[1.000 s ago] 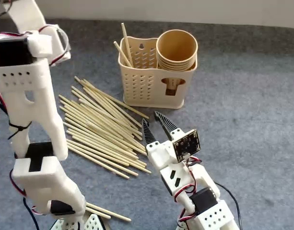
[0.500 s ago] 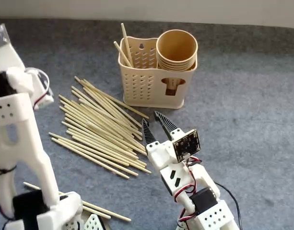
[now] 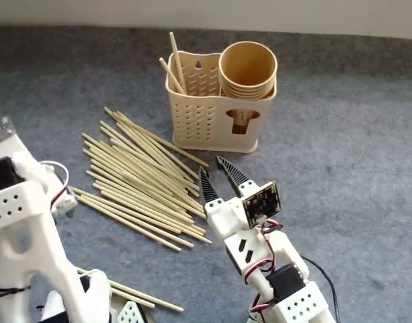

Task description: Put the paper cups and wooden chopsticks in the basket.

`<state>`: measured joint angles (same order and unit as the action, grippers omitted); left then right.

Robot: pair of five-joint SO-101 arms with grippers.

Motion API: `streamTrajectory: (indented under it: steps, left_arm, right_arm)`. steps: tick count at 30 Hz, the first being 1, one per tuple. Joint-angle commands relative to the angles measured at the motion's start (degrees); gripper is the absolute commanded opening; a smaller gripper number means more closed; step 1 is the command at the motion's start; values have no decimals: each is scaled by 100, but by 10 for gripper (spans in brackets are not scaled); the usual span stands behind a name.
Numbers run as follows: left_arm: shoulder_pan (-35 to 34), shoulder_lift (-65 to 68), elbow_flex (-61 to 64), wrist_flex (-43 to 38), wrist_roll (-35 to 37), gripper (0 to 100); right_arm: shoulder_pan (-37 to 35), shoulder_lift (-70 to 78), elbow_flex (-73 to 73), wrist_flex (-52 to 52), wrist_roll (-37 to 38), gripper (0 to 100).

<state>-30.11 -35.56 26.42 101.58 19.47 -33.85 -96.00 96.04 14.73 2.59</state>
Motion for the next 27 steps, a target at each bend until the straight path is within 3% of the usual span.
streamTrajectory:
  steps: [1, 4, 14, 20, 27]
  left_arm:
    - [-479, -356, 576, -44, 0, 105]
    - [-875, -382, 1095, -299, -18, 105]
    - [-2360, -347, 2229, -1187, -1204, 105]
    - [-2624, -347, 2818, -1802, -1670, 105]
    - [-2598, -338, 3574, -2822, -1697, 105]
  right_arm:
    - [-4, -40, 725, -145, -9, 130]
    - [-4, -40, 725, -145, -9, 130]
    - [-13, -40, 725, -145, -9, 130]
    - [-13, -40, 725, -145, -9, 130]
    - [-13, -40, 725, -145, -9, 130]
